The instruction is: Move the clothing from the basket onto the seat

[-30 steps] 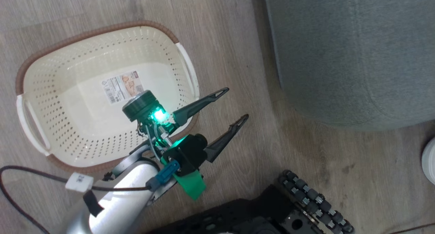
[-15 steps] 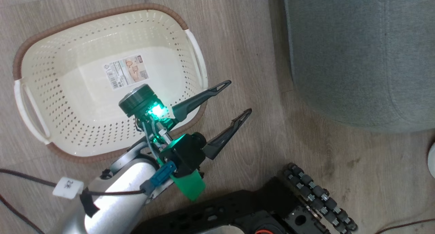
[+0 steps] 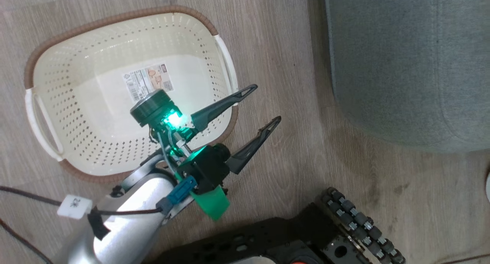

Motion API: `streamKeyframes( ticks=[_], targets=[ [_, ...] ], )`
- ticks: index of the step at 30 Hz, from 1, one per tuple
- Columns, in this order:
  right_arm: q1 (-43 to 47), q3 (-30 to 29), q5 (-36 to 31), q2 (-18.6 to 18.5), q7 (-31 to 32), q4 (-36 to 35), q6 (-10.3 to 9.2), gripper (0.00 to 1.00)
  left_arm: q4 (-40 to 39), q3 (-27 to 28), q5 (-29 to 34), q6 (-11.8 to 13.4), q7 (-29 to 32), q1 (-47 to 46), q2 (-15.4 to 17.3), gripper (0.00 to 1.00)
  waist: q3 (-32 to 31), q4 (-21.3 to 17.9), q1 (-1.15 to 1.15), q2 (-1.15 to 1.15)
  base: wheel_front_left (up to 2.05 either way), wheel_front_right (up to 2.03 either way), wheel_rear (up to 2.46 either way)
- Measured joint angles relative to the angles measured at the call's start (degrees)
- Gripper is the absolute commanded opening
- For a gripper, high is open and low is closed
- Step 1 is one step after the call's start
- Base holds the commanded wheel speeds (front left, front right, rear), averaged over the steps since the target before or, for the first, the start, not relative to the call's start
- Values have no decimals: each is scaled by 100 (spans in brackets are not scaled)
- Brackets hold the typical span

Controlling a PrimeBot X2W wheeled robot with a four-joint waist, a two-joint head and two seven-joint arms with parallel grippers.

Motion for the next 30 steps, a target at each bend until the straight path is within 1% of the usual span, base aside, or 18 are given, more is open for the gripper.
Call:
streamKeyframes(
  ticks=[7,13,15,18,21,25,30],
  targets=[
    [89,269,29,0,0,14,0,100,87,-45,0,0,-1,3,-108,100,-349,-30,0,0,0,0,0],
    [580,581,156,-13,1,291,0,100,254,-79,-2,0,-1,93,-224,100,-889,-65,0,0,0,0,0],
    [620,621,265,-74,1,404,0,100,256,-76,-9,0,-1,178,-304,100,-1040,-69,0,0,0,0,0],
    [600,583,525,-223,1,498,0,100,268,-76,-9,-1,-1,298,-335,100,-1210,-66,0,0,0,0,0],
    [595,726,648,-300,18,691,0,100,294,-75,-9,-1,0,354,-356,100,-1343,-51,0,0,0,0,0],
    [592,960,824,-319,203,944,0,100,346,-86,-9,-1,0,485,-437,100,-1529,-40,-1,0,0,0,0],
    [526,1002,943,-558,653,1321,0,100,387,-155,-11,-2,0,525,-525,100,-1763,17,0,0,0,0,0]
  ],
)
